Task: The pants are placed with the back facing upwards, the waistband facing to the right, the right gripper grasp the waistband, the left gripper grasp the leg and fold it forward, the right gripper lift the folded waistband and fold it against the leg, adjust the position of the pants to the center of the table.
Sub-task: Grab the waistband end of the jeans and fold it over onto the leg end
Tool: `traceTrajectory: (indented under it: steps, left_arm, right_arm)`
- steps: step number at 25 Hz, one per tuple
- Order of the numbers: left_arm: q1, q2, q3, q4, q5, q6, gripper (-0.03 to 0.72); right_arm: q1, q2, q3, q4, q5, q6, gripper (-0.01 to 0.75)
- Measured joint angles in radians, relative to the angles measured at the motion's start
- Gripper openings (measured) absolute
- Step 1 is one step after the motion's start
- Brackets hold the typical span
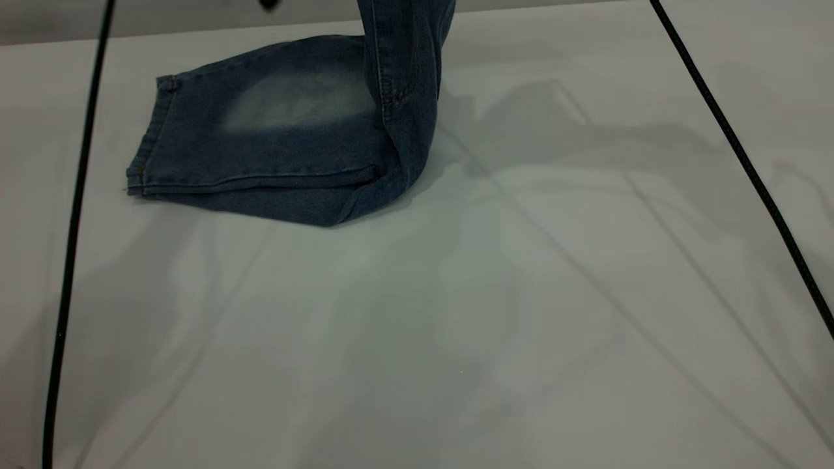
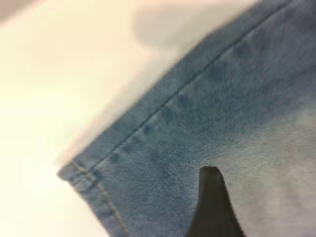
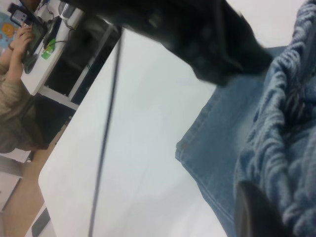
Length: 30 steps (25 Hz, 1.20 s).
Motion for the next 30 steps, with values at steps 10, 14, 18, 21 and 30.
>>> traceTrajectory:
  steps: [10,14,18,21,30]
  left_arm:
    - [0.000,-0.240,0.000,-0.005,-0.001,0.000,0.454]
    - [0.000,-0.333,0.000,-0.013,-0.001,0.000,0.454]
    - [-0.001,-0.403,-0.001,-0.026,-0.001,-0.003,0.454]
    - [-0.001,-0.427,-0.001,-0.053,-0.003,-0.003,0.454]
    - [-0.001,-0.427,-0.001,-0.115,-0.005,-0.004,0.454]
  right_arm:
    - [0.122,0.002,0.000,0.002,-0.131,-0.006,0.090]
    - [0.183,0.003,0.000,0.005,-0.203,-0.006,0.090]
    - [0.238,0.035,0.000,0.054,-0.263,-0.006,0.090]
    - [0.267,0.085,0.000,0.116,-0.282,-0.020,0.090]
    - [0.341,0.180,-0.030,0.352,-0.226,-0.141,0.432]
